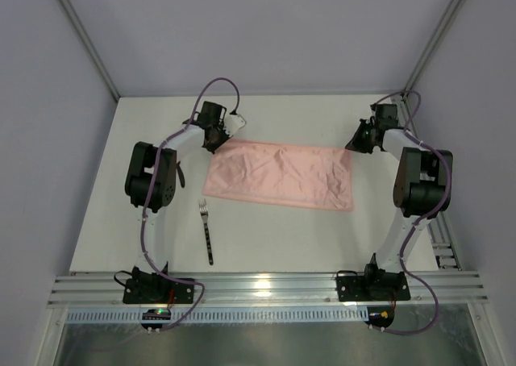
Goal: Fold the napkin into a case and place the utensils inside
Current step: Fold and flatten the napkin at the center of the board.
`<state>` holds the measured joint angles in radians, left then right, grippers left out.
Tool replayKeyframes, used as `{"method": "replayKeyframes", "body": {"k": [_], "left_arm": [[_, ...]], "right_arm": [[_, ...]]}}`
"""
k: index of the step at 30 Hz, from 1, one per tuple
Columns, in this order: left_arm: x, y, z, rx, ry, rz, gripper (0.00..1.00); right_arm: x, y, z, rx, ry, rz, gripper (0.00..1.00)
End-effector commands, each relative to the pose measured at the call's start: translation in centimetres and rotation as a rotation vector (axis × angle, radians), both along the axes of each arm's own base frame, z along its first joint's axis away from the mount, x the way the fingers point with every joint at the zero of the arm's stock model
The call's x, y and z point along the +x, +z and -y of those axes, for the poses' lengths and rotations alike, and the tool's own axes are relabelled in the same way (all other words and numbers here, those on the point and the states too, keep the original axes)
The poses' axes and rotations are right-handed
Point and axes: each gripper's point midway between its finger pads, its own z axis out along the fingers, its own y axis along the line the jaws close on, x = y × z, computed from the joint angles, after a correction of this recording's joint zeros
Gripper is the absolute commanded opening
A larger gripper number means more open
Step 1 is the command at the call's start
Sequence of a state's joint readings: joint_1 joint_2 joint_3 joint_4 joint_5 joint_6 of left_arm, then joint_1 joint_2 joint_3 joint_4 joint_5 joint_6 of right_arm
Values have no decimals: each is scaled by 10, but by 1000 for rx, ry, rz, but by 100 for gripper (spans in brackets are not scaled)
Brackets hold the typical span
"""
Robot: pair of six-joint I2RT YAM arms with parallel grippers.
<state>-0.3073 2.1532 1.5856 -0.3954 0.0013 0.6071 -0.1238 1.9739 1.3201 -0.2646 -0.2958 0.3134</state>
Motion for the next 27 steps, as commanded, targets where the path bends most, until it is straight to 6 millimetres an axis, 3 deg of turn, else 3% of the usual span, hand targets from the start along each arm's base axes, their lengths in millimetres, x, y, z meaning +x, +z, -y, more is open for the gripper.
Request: {"method": "replayKeyframes", "body": {"k": [1,6,11,17,27], "left_arm": [[19,41,-4,-16,50,106,2],[17,58,-3,-33,54,125,2],[26,67,-2,-44,68,156,2],[39,58,0,-37,88,155,4],[53,35,-3,4,121,170,10]], "right_arm": [[9,60,11,-35,-64,148,4],[2,65,29,-54,-144,156,4],[1,46,34,-51,-158,100,4],[4,22,38,-60,-167,51,4],[13,6,37,-43,-153,39,4]]}}
